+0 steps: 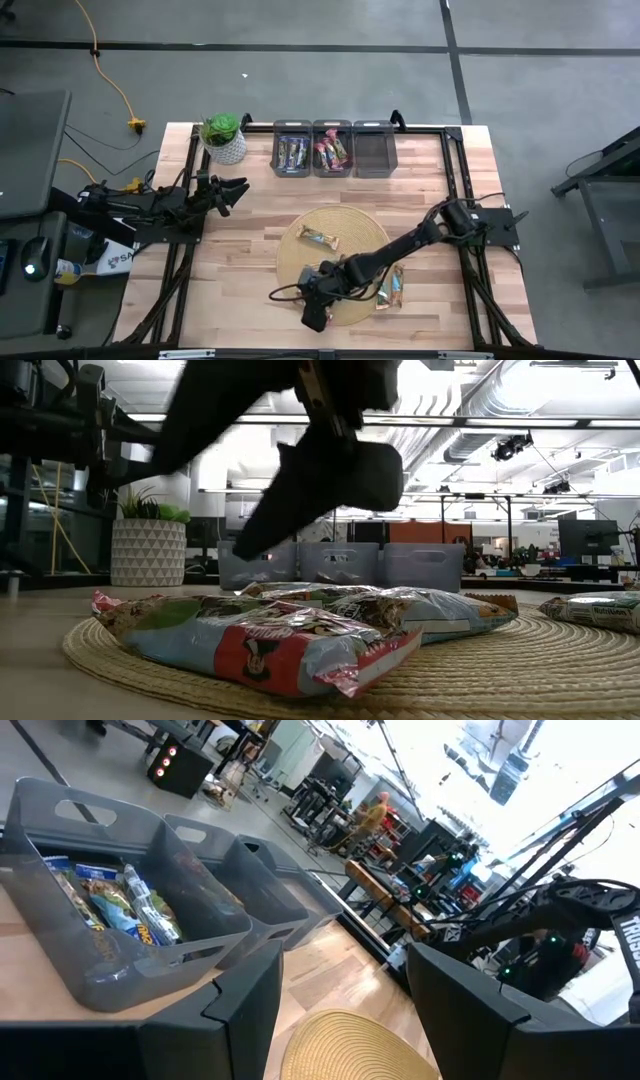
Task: Pick and place Granola Bars by type
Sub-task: Put the red granola bar into the middle black bin
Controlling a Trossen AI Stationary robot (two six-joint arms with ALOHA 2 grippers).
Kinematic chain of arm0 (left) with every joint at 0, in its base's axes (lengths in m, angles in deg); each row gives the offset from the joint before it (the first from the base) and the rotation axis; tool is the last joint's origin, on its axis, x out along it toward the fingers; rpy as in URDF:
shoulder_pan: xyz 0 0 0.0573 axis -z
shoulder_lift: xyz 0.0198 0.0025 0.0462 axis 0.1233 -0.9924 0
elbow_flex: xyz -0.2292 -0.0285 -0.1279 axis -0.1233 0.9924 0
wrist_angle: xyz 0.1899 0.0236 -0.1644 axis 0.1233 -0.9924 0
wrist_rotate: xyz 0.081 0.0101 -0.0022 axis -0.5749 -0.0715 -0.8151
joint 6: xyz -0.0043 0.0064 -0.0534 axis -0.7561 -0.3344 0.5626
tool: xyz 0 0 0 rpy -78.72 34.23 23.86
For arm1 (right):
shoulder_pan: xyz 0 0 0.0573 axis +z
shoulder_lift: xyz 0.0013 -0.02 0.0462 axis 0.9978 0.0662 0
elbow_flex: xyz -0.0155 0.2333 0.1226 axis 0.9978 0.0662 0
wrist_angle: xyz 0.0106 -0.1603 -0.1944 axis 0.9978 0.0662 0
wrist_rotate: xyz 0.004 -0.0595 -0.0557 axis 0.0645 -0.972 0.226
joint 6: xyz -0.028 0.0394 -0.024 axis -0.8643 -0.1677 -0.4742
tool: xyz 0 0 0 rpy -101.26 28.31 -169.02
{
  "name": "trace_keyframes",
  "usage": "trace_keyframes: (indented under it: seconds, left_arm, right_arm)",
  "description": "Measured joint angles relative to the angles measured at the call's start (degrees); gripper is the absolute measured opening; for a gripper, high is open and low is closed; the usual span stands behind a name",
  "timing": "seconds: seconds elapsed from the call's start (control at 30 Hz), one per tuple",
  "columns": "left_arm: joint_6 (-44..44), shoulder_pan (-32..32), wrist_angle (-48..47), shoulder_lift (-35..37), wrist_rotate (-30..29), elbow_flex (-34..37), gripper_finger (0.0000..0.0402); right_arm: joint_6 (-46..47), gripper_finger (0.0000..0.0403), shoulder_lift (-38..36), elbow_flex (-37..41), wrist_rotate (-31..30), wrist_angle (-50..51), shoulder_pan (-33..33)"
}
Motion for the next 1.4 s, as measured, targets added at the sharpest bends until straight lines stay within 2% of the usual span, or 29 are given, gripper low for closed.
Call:
trace_keyframes:
  seconds: [0.57, 0.87, 1.23, 1.4]
  left_arm:
    - [0.00, -0.01, 0.02, 0.02, 1.03, 0.00, 0.0211]
    - [0.00, 0.00, 0.24, -0.02, 1.05, 0.00, 0.0211]
    - [0.00, 0.00, 0.29, -0.02, 1.05, 0.00, 0.0211]
    - [0.00, -0.01, 0.31, -0.02, 1.05, 0.00, 0.0211]
  right_arm:
    - [-2.88, 0.0248, 3.76, -0.02, -1.83, 0.57, 1.44]
    - [-3.24, 0.0247, 6.53, -0.28, -3.44, -2.94, 2.20]
    - [-4.11, 0.0247, 6.75, -0.17, -5.48, -2.38, 2.27]
    - [-4.13, 0.0221, 6.82, -0.15, -5.21, -2.24, 2.29]
